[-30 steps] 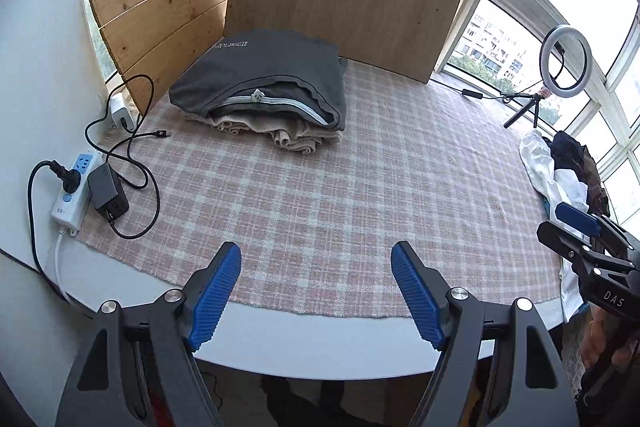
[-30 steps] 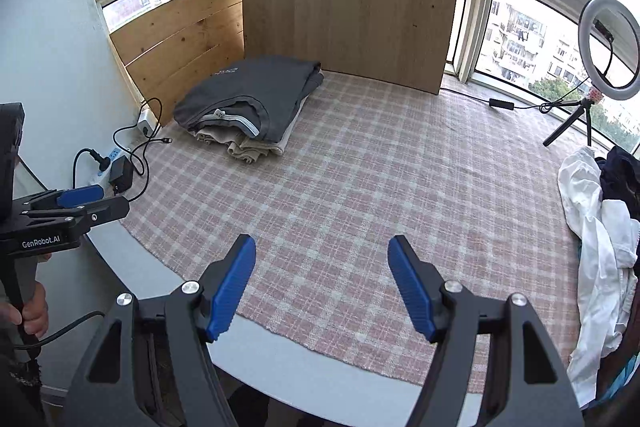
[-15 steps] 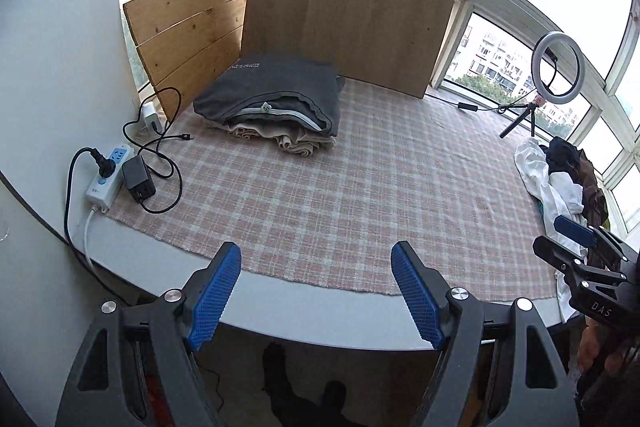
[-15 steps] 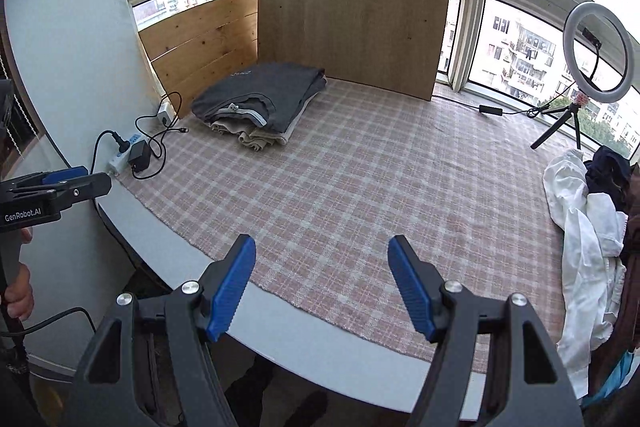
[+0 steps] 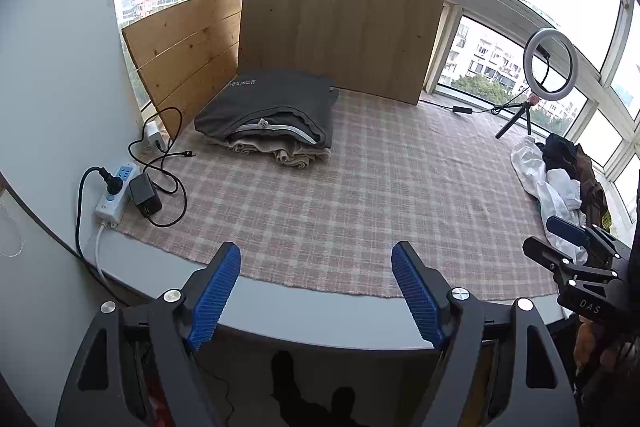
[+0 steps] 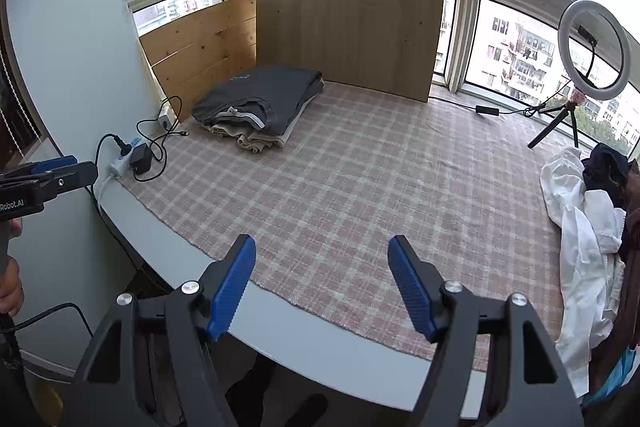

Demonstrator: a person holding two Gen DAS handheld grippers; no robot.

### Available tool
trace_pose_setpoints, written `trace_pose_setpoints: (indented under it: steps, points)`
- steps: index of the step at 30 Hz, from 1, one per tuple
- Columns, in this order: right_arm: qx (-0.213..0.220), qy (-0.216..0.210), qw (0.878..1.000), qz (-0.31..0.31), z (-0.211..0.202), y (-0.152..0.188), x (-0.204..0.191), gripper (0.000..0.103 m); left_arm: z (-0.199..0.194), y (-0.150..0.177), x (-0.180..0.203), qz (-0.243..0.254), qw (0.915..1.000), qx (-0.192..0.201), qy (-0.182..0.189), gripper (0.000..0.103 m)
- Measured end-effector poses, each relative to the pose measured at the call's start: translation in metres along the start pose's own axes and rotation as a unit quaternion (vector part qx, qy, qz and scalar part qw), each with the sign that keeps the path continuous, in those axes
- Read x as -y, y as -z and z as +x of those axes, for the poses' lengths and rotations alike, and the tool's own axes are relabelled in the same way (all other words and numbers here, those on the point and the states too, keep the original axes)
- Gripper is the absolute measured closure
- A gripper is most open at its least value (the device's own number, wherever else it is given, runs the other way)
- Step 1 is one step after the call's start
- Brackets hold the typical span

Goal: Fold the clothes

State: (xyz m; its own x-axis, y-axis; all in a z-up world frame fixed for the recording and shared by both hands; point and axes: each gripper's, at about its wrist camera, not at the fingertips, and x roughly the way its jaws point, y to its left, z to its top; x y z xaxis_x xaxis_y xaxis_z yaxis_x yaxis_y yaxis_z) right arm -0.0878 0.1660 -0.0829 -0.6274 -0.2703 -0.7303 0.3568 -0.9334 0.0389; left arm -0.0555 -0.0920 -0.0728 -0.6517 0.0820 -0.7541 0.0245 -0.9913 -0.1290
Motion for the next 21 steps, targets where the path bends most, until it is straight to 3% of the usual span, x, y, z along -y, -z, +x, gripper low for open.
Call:
trace_pose_setpoints:
  steps: [9, 14, 21]
  points:
    - [-0.005, -0.005, 1.0, -0.002, 0.006, -0.001, 0.003, 0.035, -0.006, -0.006, 0.007, 0.005, 0.9996, 0.006, -0.026, 0.026]
    - [-0.009, -0.007, 1.0, -0.006, 0.01, -0.001, 0.003, 0.035, -0.009, -0.008, 0.006, 0.009, 0.998, 0.018, -0.061, 0.026]
    - [-0.012, -0.005, 1.0, -0.008, 0.013, -0.003, 0.002, 0.035, -0.013, -0.012, 0.007, 0.007, 0.9989, 0.021, -0.041, 0.025]
